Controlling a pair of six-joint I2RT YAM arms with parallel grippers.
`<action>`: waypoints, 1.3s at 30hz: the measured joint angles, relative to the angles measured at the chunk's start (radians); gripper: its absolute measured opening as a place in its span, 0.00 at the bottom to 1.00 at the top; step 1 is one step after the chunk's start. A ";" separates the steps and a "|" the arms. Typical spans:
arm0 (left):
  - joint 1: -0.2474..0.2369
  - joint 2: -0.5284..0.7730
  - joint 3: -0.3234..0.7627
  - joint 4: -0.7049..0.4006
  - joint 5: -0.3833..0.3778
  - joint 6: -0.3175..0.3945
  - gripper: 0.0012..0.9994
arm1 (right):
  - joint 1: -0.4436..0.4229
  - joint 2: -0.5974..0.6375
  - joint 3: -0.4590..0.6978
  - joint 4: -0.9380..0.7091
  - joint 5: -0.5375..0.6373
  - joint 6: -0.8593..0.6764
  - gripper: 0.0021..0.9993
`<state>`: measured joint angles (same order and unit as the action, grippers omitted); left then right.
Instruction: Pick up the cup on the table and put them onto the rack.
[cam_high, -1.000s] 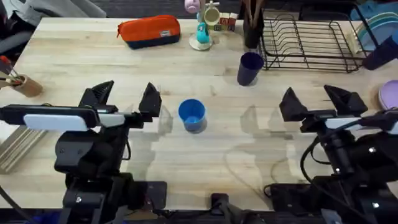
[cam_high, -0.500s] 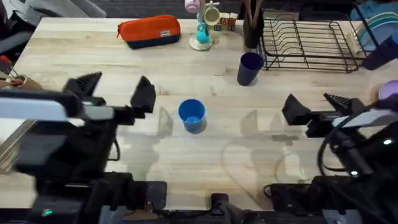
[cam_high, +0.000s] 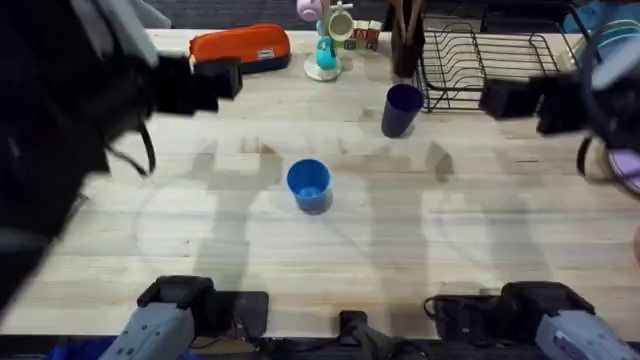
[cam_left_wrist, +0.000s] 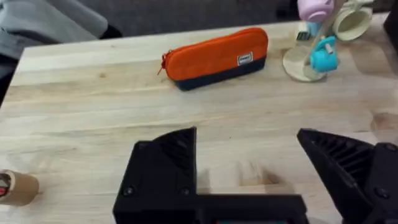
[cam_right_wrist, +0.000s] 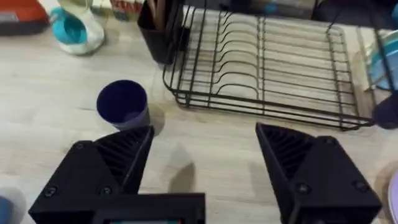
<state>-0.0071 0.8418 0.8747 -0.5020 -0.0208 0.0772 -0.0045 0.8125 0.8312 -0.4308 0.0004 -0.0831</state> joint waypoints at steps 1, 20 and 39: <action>0.000 0.046 0.051 -0.033 0.000 0.001 0.99 | 0.000 0.050 0.042 -0.019 -0.008 -0.001 1.00; 0.000 0.343 0.382 -0.280 -0.002 0.002 0.99 | 0.008 0.420 0.499 -0.284 -0.069 0.011 1.00; 0.000 0.342 0.383 -0.280 -0.002 0.002 0.99 | 0.047 0.618 0.503 -0.305 -0.227 0.191 1.00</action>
<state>-0.0071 1.1843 1.2575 -0.7818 -0.0227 0.0792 0.0429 1.4307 1.3342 -0.7357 -0.2270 0.1079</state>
